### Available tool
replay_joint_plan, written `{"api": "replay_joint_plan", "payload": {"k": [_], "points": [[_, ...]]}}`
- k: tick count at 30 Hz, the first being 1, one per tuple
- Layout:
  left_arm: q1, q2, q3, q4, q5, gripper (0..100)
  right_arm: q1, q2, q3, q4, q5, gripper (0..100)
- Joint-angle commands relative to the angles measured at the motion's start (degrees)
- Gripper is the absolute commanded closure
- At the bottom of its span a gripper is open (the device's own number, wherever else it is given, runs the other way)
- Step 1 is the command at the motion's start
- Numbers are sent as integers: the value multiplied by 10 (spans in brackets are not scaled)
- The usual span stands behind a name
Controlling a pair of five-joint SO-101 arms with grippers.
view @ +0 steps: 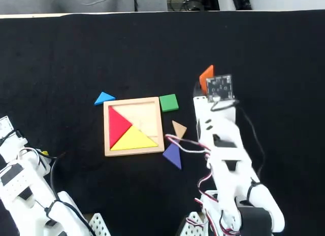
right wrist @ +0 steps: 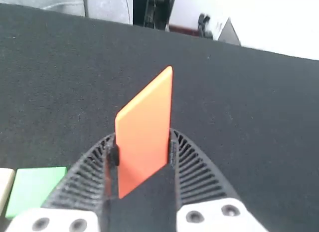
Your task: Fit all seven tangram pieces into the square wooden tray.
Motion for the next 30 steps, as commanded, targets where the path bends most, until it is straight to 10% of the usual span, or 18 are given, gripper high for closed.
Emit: {"api": "replay_joint_plan", "payload": {"k": [1,21,30], "points": [[4,-10,-15,-6,-4,758,8,-25,29,-110,-5,985],[4,-10,-15,-7,-3,758,9,-97,128,-189,-11,787],[28,-10,-8,-7,-5,758,55,-95,-202,334,-14,991]]}}
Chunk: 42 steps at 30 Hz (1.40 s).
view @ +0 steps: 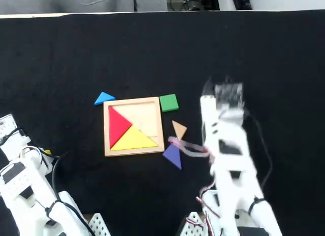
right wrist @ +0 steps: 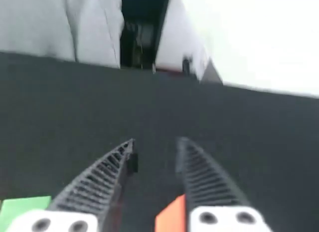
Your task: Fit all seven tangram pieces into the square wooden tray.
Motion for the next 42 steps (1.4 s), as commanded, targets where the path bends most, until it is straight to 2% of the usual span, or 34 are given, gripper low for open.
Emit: {"api": "replay_joint_plan", "payload": {"k": [1,9,11,16,19,22,26,33,42], "points": [[7,-10,-7,-7,-6,758,25,22,-199,245,-4,981],[7,-10,-7,-7,-6,758,25,103,-341,437,-8,975],[7,-10,-7,-7,-6,758,26,128,-362,476,-39,972],[7,-10,-7,-7,-6,758,25,199,-398,515,-154,952],[7,-10,-6,-7,-6,758,23,244,-435,563,-221,840],[7,-10,-6,-7,-6,758,25,295,-488,608,-331,763],[7,-10,-6,-7,-6,758,23,374,-565,643,-472,758],[7,-10,-6,-7,-6,758,26,510,-705,708,-527,756],[7,-10,-6,-7,-6,758,49,654,-826,738,-532,758]]}}
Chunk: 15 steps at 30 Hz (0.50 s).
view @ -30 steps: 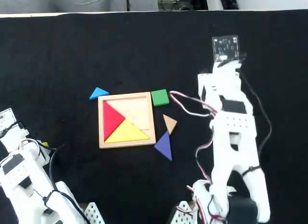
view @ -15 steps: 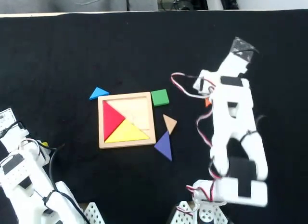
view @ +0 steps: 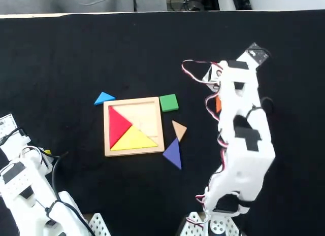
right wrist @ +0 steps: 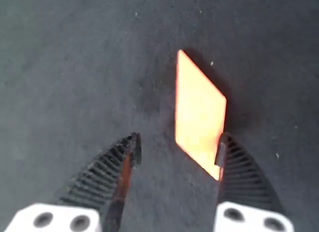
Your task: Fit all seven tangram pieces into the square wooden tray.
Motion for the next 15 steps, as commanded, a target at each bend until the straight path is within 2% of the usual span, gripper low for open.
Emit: {"api": "replay_joint_plan", "payload": {"k": [1,5,11,13,15], "points": [[7,-10,-6,-7,-6,758,25,24,-68,44,-10,758],[7,-10,-6,-7,-6,758,41,52,-120,119,-26,758],[7,-10,-6,-7,-6,758,33,98,-160,122,9,768],[7,-10,-6,-7,-6,758,31,118,-179,124,25,832],[7,-10,-6,-7,-6,758,33,135,-200,126,39,937]]}}
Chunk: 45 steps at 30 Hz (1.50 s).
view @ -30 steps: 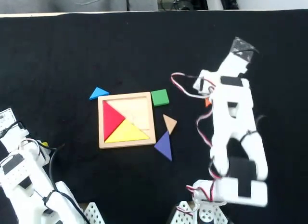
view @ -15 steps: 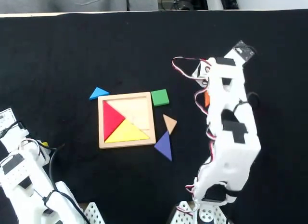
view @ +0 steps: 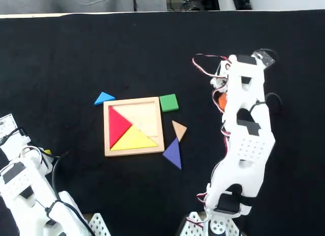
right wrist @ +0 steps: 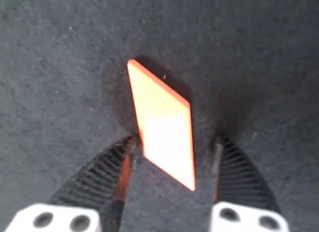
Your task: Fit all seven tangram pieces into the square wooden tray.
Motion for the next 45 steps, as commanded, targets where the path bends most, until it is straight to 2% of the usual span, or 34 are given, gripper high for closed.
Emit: {"api": "replay_joint_plan", "payload": {"k": [1,7,16,19,23,28,34,38,45], "points": [[7,-10,-6,-7,-6,758,-3,19,-55,2,37,987],[7,-10,-6,-7,-6,758,-23,16,-138,105,113,988],[7,-10,-6,-7,-6,758,-160,-111,-281,272,255,988],[7,-10,-6,-7,-6,758,-214,-163,-272,292,291,988],[7,-10,-6,-7,-6,758,-267,-221,-190,290,324,988],[7,-10,-6,-7,-6,758,-305,-305,-30,240,389,988],[7,-10,-6,-7,-6,758,-308,-463,257,26,393,988],[7,-10,-6,-7,-6,758,-338,-495,407,-116,393,987],[7,-10,9,-40,-6,758,-402,-399,349,-59,371,986]]}}
